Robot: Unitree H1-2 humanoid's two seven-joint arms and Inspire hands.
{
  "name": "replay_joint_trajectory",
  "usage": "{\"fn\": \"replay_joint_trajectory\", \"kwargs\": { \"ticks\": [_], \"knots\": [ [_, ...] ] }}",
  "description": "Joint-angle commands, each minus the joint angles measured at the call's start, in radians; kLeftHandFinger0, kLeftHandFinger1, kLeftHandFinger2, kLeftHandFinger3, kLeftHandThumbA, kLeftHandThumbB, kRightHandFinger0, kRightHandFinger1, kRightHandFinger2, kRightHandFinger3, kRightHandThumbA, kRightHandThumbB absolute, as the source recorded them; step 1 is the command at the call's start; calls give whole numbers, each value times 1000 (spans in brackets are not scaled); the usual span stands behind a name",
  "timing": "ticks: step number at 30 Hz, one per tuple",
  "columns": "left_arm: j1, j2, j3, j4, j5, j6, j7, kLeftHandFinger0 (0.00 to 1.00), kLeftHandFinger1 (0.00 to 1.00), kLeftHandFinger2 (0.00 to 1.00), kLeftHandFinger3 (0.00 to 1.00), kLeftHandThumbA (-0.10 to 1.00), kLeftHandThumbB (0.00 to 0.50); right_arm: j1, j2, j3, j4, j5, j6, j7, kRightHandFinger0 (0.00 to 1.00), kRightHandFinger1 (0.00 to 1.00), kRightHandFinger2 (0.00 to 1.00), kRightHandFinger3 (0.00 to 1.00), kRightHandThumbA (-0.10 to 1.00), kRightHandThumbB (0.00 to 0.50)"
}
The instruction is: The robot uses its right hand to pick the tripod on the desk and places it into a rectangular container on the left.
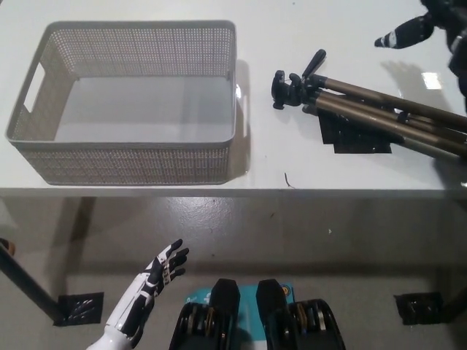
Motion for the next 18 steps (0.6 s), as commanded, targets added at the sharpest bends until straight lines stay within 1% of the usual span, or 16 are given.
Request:
{"fn": "replay_joint_trajectory", "kwargs": {
  "ticks": [1,3,5,6,7,8,9,10,11,12,13,14,15,16,18],
  "knots": [
    [-1,19,13,-27,15,-20,-1,1000,1000,1000,1000,1000,369,-276,59,66,281,-47,113,10,1000,1000,1000,1000,1000,496],
    [11,22,14,-26,25,-30,3,1000,1000,1000,1000,1000,371,-299,91,65,347,-15,122,27,1000,1000,1000,1000,1000,476],
    [16,21,14,-26,24,-29,2,1000,1000,1000,1000,1000,371,-323,111,59,406,14,122,34,1000,1000,1000,1000,1000,474],
    [17,18,15,-22,24,-31,4,1000,1000,1000,1000,1000,371,-344,124,55,459,30,112,46,1000,1000,1000,1000,1000,499],
    [17,18,15,-22,25,-30,4,1000,1000,1000,1000,1000,370,-367,141,51,512,41,120,56,1000,1000,1000,1000,1000,498],
    [18,18,15,-23,26,-29,3,1000,1000,1000,1000,1000,369,-382,146,47,542,55,104,86,1000,1000,1000,1000,1000,471],
    [20,19,16,-27,26,-22,3,1000,1000,1000,1000,1000,369,-407,153,41,596,77,66,155,1000,1000,1000,1000,1000,417],
    [21,19,17,-29,27,-19,5,1000,1000,1000,1000,1000,371,-418,157,41,619,83,49,176,1000,1000,1000,1000,1000,395],
    [21,19,17,-31,30,-16,6,1000,1000,1000,1000,1000,372,-428,158,42,641,90,31,201,1000,1000,1000,1000,1000,389],
    [20,17,16,-26,33,-21,8,1000,1000,1000,1000,1000,378,-440,159,31,667,108,7,239,1000,1000,1000,1000,1000,369],
    [20,18,16,-27,36,-21,7,1000,1000,1000,1000,1000,381,-442,158,23,678,120,-9,246,1000,1000,1000,1000,1000,365],
    [18,19,15,-26,41,-24,8,1000,1000,1000,1000,1000,378,-447,158,27,690,119,-18,241,1000,1000,1000,1000,1000,380],
    [16,19,16,-27,41,-21,8,1000,1000,1000,1000,1000,376,-449,158,31,691,121,-47,243,1000,1000,1000,1000,1000,360],
    [18,20,18,-27,37,-20,5,1000,1000,1000,1000,1000,372,-451,162,32,696,125,-46,243,1000,1000,1000,1000,1000,370],
    [23,20,18,-29,41,-24,7,1000,1000,1000,1000,1000,362,-450,164,40,700,127,-64,253,1000,1000,1000,1000,1000,364]
  ]
}}
